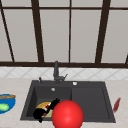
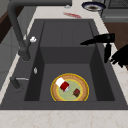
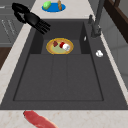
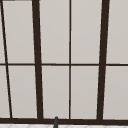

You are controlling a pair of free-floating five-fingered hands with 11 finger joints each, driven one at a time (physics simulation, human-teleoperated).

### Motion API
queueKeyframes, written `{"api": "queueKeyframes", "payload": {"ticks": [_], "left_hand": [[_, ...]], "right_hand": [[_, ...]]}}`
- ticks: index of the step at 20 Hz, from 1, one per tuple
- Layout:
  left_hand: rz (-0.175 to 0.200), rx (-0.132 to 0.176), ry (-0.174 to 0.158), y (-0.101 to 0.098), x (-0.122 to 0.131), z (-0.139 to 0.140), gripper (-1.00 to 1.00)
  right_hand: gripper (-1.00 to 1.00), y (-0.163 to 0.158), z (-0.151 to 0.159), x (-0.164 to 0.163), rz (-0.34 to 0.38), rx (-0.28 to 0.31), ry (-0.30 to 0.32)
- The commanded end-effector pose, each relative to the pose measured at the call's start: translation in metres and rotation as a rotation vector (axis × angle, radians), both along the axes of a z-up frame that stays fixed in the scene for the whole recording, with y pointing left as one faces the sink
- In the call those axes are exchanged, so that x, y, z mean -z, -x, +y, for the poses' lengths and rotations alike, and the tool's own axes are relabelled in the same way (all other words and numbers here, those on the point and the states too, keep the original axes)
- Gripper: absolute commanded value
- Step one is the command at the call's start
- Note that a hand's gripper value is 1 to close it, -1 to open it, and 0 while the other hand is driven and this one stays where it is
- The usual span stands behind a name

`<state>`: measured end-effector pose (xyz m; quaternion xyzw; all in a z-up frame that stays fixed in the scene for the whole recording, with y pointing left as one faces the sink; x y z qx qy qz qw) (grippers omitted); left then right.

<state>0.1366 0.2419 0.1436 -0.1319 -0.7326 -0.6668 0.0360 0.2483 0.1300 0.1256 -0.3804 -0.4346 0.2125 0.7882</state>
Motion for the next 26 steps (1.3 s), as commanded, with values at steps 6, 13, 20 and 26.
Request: {"api": "queueKeyframes", "payload": {"ticks": [6, 13, 20, 26], "left_hand": [[0.0, 0.0, 0.0, 0.0, 0.0, 0.0, 0.0], [0.0, 0.0, 0.0, 0.0, 0.0, 0.0, 0.0], [0.004, 0.001, -0.002, 0.001, 0.0, 0.001, 0.0], [0.013, 0.003, -0.001, 0.006, -0.001, 0.002, 0.0]], "right_hand": [[-1.0, 0.007, -0.002, -0.026, 0.019, -0.099, 0.084], [-1.0, 0.012, -0.001, -0.034, -0.007, -0.21, 0.067], [-1.0, 0.012, 0.004, -0.028, 0.032, -0.267, 0.091], [-1.0, 0.018, 0.005, -0.036, 0.027, -0.296, 0.126]]}}
